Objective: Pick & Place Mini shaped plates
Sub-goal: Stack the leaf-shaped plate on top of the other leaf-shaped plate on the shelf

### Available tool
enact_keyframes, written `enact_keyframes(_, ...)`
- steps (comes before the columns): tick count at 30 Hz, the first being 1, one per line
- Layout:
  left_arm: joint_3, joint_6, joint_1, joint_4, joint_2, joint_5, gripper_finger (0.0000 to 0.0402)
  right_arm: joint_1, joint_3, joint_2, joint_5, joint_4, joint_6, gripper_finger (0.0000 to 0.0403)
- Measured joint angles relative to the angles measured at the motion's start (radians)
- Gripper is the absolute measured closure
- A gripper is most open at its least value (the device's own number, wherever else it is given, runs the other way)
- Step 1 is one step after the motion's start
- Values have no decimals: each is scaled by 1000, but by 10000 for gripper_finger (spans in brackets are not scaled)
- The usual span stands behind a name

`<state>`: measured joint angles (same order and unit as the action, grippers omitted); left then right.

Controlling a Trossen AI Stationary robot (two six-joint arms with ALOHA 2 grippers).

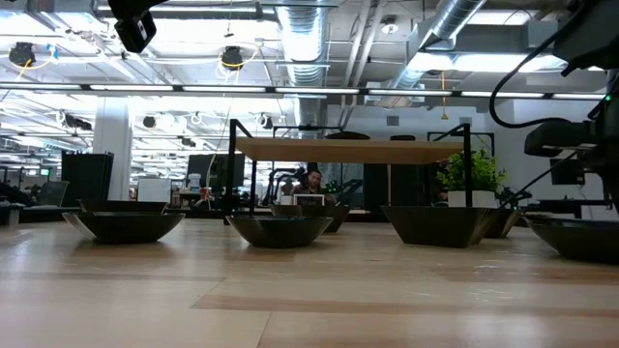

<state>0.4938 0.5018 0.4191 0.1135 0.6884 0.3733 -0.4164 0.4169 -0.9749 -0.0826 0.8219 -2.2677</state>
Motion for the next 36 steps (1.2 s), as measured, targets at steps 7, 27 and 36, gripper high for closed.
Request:
enact_keyframes(7,0,0,0,0,0,0,257,-2,0,0,2,12,17,402)
enact_keyframes(27,0,0,0,0,0,0,257,-2,36,36,7,92,42,403)
enact_keyframes(36,0,0,0,0,0,0,257,-2,88,31,7,138,52,403)
